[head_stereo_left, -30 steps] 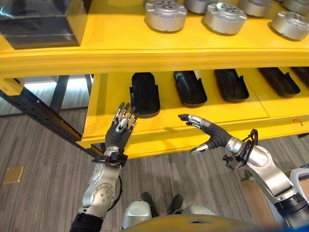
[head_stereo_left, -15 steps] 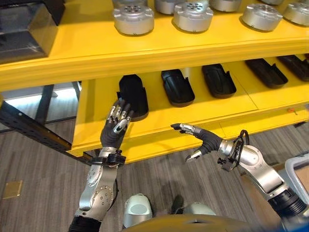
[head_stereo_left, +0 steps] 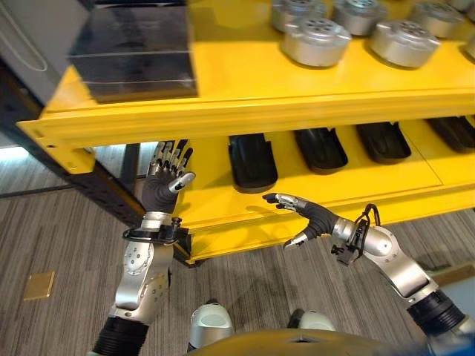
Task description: Move parts from the plastic box to the shelf.
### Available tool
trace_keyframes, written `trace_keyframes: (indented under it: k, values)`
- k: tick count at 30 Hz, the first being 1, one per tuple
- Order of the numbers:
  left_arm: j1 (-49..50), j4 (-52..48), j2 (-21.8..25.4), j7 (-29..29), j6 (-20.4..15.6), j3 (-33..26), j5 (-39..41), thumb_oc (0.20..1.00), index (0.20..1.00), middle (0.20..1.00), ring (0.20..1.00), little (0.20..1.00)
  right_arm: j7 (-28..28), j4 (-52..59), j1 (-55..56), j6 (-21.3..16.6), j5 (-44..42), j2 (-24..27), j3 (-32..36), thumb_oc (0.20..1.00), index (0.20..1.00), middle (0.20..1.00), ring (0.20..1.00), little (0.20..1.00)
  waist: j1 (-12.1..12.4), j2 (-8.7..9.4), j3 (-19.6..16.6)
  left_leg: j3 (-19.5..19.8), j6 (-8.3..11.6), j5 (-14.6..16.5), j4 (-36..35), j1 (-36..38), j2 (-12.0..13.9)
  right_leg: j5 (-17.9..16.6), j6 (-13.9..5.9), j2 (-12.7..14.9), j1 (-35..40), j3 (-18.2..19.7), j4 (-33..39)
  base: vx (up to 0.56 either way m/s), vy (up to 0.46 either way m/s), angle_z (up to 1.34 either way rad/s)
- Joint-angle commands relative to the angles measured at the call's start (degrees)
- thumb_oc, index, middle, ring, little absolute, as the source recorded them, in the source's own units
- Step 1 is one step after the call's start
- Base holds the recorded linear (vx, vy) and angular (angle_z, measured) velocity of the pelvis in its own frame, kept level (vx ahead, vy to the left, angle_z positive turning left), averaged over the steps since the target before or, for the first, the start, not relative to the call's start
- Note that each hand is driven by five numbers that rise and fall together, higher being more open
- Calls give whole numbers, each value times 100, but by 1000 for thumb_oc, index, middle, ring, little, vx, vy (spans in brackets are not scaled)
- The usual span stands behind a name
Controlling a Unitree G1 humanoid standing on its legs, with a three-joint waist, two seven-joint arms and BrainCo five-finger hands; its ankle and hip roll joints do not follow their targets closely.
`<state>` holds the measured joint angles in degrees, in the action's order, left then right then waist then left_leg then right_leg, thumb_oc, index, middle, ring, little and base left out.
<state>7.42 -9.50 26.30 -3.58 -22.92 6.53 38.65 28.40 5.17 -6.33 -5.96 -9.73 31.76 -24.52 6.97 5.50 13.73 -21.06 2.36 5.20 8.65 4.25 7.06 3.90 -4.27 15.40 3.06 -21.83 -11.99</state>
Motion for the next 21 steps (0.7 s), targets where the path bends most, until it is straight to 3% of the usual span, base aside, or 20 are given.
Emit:
trace_keyframes:
  k: [1, 7, 17, 21]
  values:
    - [97, -556, -5, -140, -656, -94, -475, 1000, 1000, 1000, 1000, 1000, -35, 186, -279, -138, 65, 137, -55, 1000, 1000, 1000, 1000, 1000, 8, -190, 75, 89, 273, -225, -153, 206, 560, 348, -168, -459, 167, -308, -243, -31, 32, 22]
    - [80, -648, 240, 230, -996, -157, -967, 1000, 1000, 1000, 1000, 1000, -146, -10, -835, 83, 142, 193, -386, 1000, 1000, 1000, 1000, 1000, 304, -68, 239, 164, 365, -279, 43, -114, 664, 414, -75, -495, 75, -469, -302, -32, -50, 11]
    - [-48, -573, 454, 414, -915, -51, -1208, 1000, 1000, 1000, 1000, 1000, -228, -601, -1434, 319, 345, 202, -677, 1000, 1000, 1000, 1000, 1000, 486, -89, 599, 160, 408, -257, 465, -471, 796, 543, 2, -406, -179, -656, -783, -55, -43, 4]
    - [-212, -514, 521, 553, -884, 0, -1312, 1000, 1000, 1000, 1000, 1000, -502, -986, -1691, 207, 822, 190, -685, 1000, 1000, 1000, 1000, 1000, 528, -134, 806, 134, 388, -216, 654, -640, 830, 608, 0, -323, -328, -729, -1078, -59, -41, 1]
